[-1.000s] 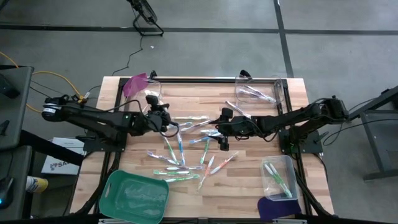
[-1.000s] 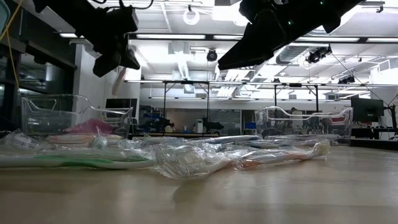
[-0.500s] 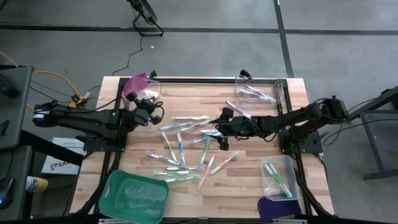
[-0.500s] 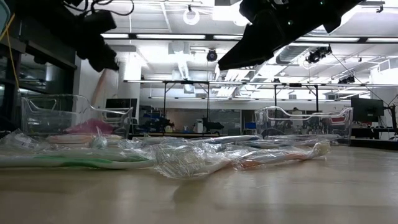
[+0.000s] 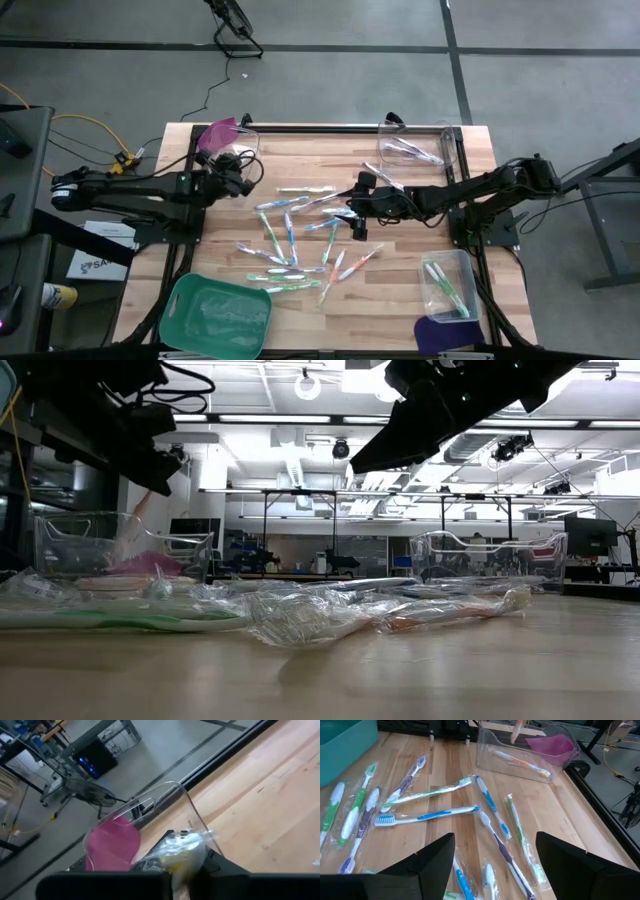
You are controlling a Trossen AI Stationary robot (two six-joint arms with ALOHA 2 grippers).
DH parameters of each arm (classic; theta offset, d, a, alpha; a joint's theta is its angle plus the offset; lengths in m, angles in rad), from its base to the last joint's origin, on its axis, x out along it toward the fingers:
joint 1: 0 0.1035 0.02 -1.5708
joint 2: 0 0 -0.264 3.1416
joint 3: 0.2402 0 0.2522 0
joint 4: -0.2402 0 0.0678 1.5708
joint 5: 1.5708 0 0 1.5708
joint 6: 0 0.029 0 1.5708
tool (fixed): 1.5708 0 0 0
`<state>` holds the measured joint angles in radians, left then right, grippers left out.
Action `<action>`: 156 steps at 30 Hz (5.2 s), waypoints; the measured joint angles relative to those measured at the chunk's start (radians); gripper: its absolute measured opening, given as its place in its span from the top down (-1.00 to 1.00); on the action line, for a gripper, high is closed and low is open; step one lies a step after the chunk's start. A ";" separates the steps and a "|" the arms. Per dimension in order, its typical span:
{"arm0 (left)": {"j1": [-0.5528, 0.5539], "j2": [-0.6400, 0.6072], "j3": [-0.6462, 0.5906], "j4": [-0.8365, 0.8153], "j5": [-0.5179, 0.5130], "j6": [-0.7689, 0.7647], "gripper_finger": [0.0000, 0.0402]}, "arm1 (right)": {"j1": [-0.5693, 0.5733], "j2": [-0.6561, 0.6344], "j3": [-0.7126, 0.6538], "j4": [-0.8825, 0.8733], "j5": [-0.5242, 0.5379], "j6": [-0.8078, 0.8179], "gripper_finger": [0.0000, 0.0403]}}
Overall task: Pick & Place Toothbrushes
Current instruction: Put the orange toothbrush into the left transparent bin, then put the green toothbrush into the white bin
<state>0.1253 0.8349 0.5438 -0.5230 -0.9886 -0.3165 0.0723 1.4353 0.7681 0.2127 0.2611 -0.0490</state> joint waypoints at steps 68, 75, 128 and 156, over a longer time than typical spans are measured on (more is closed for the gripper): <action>0.321 0.196 0.024 0.304 -0.131 0.159 0.26 | -0.003 0.000 0.000 0.000 0.001 0.000 -0.35; 0.320 0.196 0.053 0.304 -0.112 0.246 0.26 | -0.003 0.000 0.000 -0.022 0.007 0.000 -0.35; 0.153 0.412 0.111 0.533 0.779 0.961 0.26 | 0.024 -0.211 0.000 -0.548 0.140 0.262 -0.35; 0.241 0.716 0.260 0.395 0.954 0.884 0.26 | 0.024 -0.211 0.000 -0.557 0.122 0.288 -0.35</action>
<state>0.3664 1.5513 0.8041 -0.1282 -0.0347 0.5673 0.0963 1.2243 0.7677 -0.3439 0.3828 0.2386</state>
